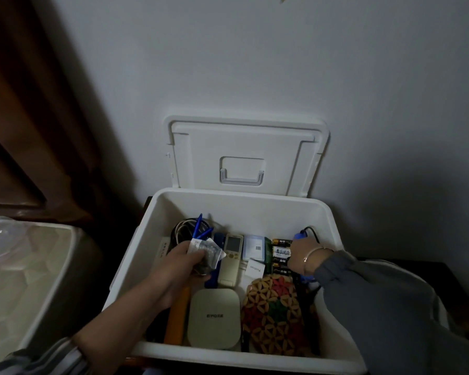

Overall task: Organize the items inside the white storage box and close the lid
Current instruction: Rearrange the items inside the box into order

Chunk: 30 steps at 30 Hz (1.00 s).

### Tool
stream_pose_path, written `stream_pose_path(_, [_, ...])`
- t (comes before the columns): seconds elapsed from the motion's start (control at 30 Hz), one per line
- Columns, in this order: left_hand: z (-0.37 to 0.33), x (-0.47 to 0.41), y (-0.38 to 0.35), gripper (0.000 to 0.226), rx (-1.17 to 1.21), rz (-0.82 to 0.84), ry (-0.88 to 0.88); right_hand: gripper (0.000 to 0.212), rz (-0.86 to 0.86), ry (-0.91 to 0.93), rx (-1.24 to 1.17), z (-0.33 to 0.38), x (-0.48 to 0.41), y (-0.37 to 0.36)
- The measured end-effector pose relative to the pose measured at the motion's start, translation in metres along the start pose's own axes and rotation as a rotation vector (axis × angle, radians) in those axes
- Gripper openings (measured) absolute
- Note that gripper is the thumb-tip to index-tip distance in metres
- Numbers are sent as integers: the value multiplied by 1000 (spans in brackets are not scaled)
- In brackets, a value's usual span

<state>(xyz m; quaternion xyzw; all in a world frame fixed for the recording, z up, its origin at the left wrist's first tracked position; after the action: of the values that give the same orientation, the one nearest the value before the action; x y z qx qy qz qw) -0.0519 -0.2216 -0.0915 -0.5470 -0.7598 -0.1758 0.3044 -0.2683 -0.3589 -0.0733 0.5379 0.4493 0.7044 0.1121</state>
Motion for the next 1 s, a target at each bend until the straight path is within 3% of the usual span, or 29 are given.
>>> stream_pose_path(0.1, [3,-6,1,20,10,19,8,34,-36,-56,80,7,-6,-10])
stream_pose_path(0.2, [1,-5,8,18,-112,-24,-64,27,-224,-6,110,14,-4,-16])
stream_pose_path(0.27, [0,-5,13,17,-156,-45,-99,22,-319,198,173,25,-2,-24])
stream_pose_path(0.33, [0,-6,18,15,-202,-68,-119,22,-323,549,156,39,1,-39])
stream_pose_path(0.4, [0,-7,23,13,-251,-96,-143,23,-210,839,151,50,5,-53])
stream_pose_path(0.5, [3,-5,23,9,-554,-55,-308,28,-56,1033,304,55,4,-73])
stream_pose_path(0.67, [32,1,1,6,-1269,456,-415,34,-88,1197,606,51,-1,-80])
stream_pose_path(0.73, [40,0,-5,25,-1497,572,-437,33,-110,1221,694,44,-2,-78])
stream_pose_path(0.83, [46,-7,-9,45,-1764,609,-443,31,-116,1185,728,39,-5,-80])
stream_pose_path(1.0, [55,-15,-3,53,-1961,607,-404,31,-83,1045,662,43,-13,-93])
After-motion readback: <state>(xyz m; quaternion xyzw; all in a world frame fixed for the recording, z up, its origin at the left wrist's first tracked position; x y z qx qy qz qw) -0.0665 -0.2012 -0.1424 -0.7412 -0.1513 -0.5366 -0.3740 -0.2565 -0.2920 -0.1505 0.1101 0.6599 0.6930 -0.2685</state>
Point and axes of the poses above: each hand's wrist, its own x-axis away from the middle knuckle, its own y-axis out of the back of the hand, z = x × y, the point moved 1 cm from there along -x, towards the middle knuckle, and after that the axes turned 7 degrees about y, right-handed, at the moved point
